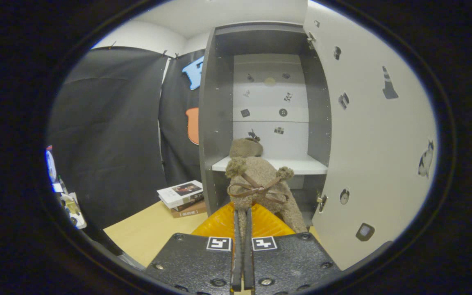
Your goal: Open the shoe cabinet door, grab the shoes and put them into the shoe cabinet, then close the shoe cabinet door.
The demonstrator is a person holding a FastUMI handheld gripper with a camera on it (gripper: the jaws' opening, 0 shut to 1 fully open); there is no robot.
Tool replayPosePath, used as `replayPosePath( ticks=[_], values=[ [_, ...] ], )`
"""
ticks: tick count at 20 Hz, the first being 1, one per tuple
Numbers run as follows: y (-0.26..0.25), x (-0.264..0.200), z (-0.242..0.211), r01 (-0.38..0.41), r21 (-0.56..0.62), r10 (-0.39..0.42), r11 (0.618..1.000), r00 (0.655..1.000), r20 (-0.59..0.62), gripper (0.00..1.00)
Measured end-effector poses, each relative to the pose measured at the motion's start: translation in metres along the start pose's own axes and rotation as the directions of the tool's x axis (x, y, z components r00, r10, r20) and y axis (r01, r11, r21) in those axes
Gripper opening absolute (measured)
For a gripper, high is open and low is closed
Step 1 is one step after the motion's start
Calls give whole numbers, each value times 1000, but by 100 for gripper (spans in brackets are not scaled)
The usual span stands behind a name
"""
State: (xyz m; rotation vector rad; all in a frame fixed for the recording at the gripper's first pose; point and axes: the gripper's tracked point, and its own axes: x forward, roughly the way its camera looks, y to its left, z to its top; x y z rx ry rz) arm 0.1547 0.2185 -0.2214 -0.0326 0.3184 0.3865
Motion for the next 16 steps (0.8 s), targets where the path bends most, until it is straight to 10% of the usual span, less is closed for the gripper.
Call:
replayPosePath(
  ticks=[16],
  values=[
    [-74,138,151,165,-20,-167,986,983,-78,5]
  ],
)
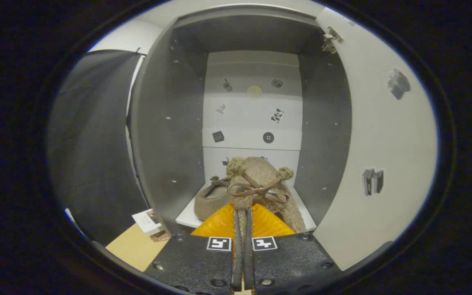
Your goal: Open the shoe cabinet door, grab the shoes and put them into the shoe cabinet, then close the shoe cabinet door.
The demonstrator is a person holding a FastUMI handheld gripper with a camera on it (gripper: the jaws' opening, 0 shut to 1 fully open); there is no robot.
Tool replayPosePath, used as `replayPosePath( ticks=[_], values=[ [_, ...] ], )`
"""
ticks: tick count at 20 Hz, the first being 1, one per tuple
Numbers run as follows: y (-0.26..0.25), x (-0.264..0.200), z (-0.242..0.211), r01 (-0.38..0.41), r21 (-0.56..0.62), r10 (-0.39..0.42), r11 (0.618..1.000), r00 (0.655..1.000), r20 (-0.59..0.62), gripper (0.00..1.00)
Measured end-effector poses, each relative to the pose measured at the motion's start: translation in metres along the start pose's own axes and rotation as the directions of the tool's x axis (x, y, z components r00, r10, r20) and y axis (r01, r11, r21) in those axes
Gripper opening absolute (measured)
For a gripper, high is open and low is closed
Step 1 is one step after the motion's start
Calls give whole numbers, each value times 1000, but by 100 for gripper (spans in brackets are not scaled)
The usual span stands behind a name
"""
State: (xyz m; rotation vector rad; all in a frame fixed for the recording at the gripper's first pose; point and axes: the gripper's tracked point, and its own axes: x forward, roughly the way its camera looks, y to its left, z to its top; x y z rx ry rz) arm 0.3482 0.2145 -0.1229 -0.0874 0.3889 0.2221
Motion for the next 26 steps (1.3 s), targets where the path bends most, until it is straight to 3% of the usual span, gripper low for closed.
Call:
replayPosePath(
  ticks=[10,23,25,26],
  values=[
    [-32,131,-16,130,45,-122,991,982,-144,6],
    [-19,199,-42,148,116,-124,982,973,-194,8],
    [-25,204,-40,196,60,-182,979,966,-185,11],
    [-19,202,-40,183,58,-169,981,968,-185,20]
  ],
)
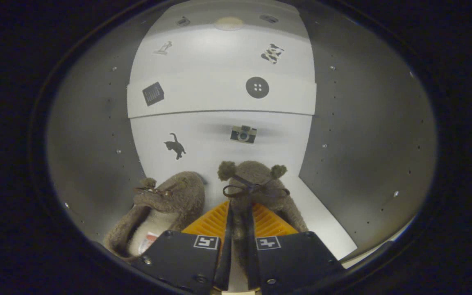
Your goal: Open the shoe cabinet door, grab the shoes and put them into the shoe cabinet, then close the shoe cabinet door.
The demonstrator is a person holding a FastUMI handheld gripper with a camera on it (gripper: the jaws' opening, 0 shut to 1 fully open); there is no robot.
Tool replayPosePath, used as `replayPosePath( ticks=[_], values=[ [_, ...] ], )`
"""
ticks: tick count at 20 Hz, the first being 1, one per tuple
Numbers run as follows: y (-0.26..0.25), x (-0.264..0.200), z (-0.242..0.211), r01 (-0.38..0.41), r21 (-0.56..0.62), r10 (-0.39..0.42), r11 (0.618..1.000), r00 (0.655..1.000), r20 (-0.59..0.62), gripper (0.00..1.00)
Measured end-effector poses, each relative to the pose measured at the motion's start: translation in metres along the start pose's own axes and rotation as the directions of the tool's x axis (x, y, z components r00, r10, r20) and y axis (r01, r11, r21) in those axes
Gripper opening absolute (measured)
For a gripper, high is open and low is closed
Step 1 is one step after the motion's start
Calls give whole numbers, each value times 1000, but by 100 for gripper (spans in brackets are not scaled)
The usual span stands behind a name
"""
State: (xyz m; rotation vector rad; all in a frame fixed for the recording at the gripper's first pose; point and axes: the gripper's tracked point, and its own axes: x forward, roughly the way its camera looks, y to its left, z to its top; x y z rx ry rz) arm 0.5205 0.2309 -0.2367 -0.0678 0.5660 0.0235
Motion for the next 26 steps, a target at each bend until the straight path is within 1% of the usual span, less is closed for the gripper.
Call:
replayPosePath(
  ticks=[2,5,7,9,10,12,16,19,21,23,24,26],
  values=[
    [7,-3,2,-34,17,34,999,999,5,30],
    [0,-10,6,-17,6,17,1000,1000,16,46],
    [-2,-20,16,-24,-1,24,1000,998,56,58],
    [-13,-33,25,0,-6,0,1000,995,95,70],
    [-17,-39,27,2,-9,-1,1000,994,107,84],
    [-26,-52,31,3,-2,-3,1000,992,126,96],
    [-36,-86,37,-3,-18,6,1000,988,151,97],
    [-35,-127,47,-36,-8,37,999,980,196,97],
    [-31,-161,54,-73,-3,72,997,971,230,97],
    [-36,-201,56,-88,1,85,996,962,261,97],
    [-34,-224,58,-108,-3,104,994,953,284,98],
    [-42,-274,61,-116,-21,116,993,931,347,99]
  ],
)
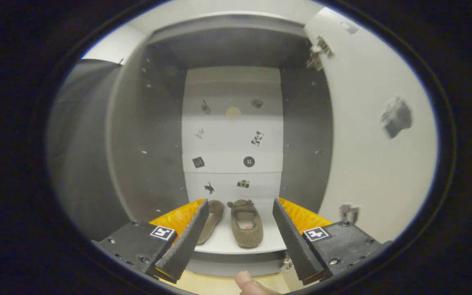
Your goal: Open the shoe cabinet door, grab the shoes and put them into the shoe cabinet, then close the shoe cabinet door.
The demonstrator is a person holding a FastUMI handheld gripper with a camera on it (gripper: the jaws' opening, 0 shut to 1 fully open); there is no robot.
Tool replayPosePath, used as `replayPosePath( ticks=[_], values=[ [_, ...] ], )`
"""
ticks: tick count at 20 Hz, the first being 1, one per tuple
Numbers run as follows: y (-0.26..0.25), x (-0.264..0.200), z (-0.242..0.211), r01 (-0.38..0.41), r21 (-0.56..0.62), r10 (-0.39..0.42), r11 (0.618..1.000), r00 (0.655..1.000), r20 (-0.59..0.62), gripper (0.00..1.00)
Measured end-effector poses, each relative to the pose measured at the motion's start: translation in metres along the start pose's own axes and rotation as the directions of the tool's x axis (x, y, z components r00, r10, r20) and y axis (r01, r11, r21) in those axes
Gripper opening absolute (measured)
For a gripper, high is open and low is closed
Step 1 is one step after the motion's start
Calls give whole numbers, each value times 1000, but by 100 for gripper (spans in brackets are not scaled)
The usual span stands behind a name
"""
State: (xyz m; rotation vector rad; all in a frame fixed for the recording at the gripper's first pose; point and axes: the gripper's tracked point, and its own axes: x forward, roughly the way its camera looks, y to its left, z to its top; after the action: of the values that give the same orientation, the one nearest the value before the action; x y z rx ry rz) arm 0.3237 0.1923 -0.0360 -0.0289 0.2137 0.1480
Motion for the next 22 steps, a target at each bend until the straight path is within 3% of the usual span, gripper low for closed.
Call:
replayPosePath(
  ticks=[3,7,12,15,22],
  values=[
    [-8,-70,23,13,-21,-11,1000,994,111,99],
    [-41,-175,22,87,-36,-79,996,982,174,100],
    [-73,-282,1,45,-38,-35,998,973,226,100],
    [-90,-323,-14,8,-59,6,998,972,237,100],
    [-151,-361,-41,75,-36,-65,997,970,234,100]
  ],
)
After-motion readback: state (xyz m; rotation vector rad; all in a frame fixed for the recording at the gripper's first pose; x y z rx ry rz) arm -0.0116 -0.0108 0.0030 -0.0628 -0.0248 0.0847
